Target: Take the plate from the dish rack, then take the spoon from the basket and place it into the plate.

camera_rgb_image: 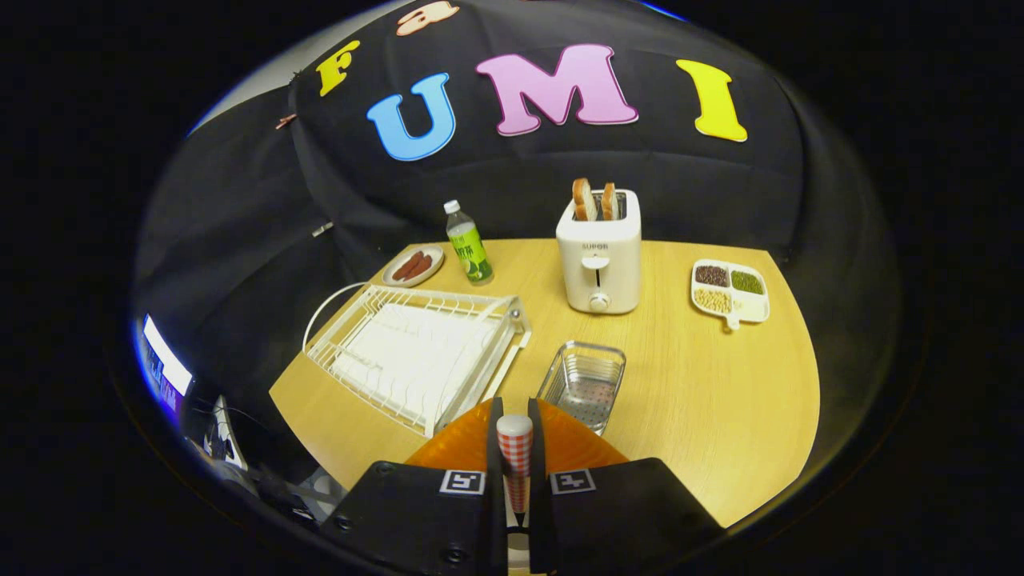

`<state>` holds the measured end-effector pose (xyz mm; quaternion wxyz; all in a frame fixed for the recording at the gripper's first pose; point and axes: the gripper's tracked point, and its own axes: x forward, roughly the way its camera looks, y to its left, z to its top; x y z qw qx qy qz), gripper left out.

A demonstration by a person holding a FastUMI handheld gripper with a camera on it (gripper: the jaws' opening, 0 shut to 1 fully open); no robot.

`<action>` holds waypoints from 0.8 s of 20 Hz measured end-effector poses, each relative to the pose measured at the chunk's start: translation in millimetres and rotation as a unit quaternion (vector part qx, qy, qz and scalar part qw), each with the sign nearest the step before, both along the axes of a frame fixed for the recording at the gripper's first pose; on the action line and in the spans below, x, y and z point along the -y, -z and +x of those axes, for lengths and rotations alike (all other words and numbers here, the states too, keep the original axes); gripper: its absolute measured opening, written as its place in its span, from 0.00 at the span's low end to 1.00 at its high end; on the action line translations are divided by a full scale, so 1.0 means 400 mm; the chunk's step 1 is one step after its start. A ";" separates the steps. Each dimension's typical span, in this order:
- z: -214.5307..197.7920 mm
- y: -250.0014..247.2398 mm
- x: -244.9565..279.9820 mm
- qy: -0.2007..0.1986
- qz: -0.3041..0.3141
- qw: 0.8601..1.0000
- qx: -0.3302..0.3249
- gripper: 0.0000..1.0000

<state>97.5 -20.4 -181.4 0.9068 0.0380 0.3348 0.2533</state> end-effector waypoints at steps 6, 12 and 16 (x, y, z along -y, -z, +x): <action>-0.067 0.162 -0.050 -0.024 -0.031 0.998 -0.058 0.15; -0.070 0.221 -0.071 -0.026 -0.052 0.995 -0.079 0.16; -0.066 0.234 -0.068 -0.021 -0.058 0.995 -0.081 0.17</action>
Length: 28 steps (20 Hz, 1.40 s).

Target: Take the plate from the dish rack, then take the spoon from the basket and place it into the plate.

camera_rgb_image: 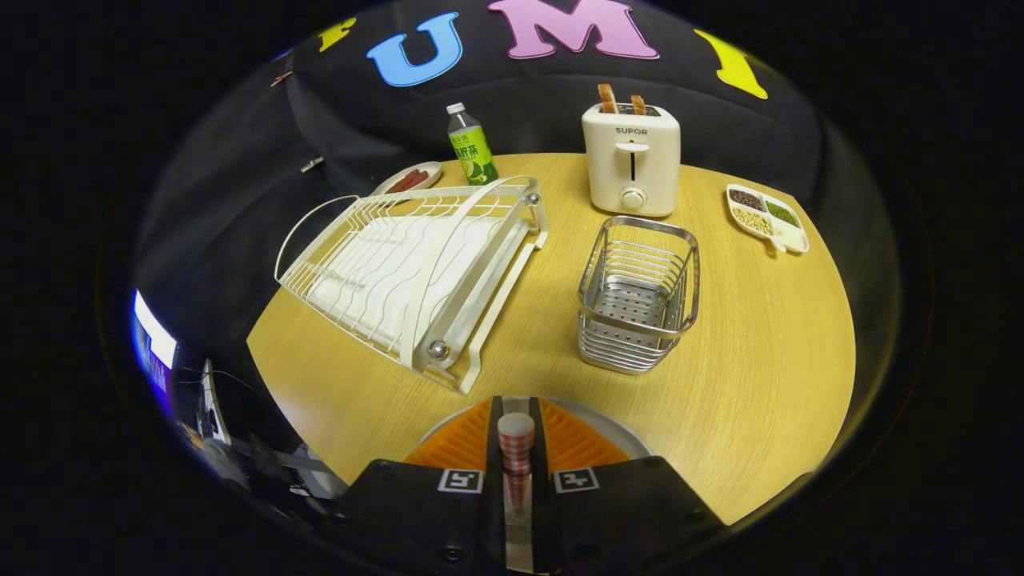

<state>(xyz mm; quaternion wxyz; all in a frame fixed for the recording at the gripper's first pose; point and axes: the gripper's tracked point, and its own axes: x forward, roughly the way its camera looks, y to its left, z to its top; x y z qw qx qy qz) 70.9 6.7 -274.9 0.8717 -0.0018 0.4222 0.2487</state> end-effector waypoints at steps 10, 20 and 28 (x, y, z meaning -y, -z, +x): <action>0.026 -0.183 0.060 0.049 0.009 0.993 0.106 0.99; 0.041 -0.569 0.063 0.148 0.037 0.952 0.267 0.99; -0.032 -0.812 0.028 0.191 0.059 0.905 0.374 0.99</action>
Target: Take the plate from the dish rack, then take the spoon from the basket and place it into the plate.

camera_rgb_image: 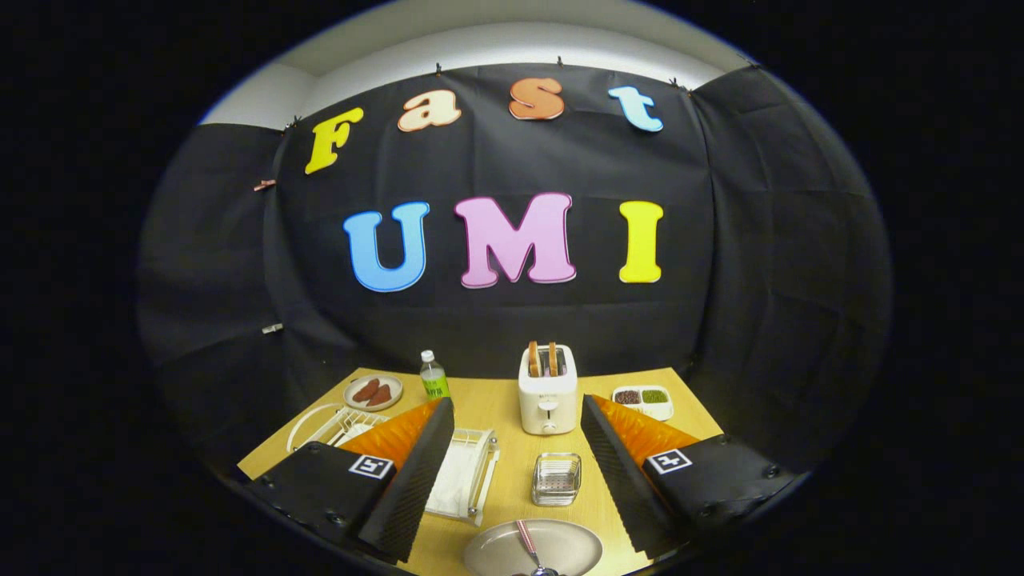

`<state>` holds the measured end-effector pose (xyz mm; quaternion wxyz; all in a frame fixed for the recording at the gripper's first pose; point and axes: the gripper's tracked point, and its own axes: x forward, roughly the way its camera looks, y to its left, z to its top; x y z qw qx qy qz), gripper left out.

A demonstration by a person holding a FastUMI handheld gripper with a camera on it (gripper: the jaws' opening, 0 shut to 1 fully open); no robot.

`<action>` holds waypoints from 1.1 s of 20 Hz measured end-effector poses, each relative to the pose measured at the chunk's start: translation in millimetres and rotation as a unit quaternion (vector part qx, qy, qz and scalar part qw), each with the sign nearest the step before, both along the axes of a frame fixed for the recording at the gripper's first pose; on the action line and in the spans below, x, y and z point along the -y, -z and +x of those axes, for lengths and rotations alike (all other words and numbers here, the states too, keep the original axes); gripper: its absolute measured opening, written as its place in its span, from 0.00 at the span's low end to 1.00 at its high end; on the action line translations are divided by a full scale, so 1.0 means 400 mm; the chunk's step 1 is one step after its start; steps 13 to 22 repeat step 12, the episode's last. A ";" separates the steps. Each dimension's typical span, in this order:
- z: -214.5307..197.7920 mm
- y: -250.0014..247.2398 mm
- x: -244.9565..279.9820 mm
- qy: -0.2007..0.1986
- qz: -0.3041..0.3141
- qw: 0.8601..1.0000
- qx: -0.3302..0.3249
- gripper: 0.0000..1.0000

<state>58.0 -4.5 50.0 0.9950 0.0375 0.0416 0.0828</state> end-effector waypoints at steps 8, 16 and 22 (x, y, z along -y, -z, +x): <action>-0.075 -0.130 -0.083 0.021 0.016 0.997 0.072 0.98; -0.106 -0.105 -0.068 0.058 0.012 0.996 0.071 0.98; -0.106 -0.105 -0.068 0.058 0.012 0.996 0.071 0.98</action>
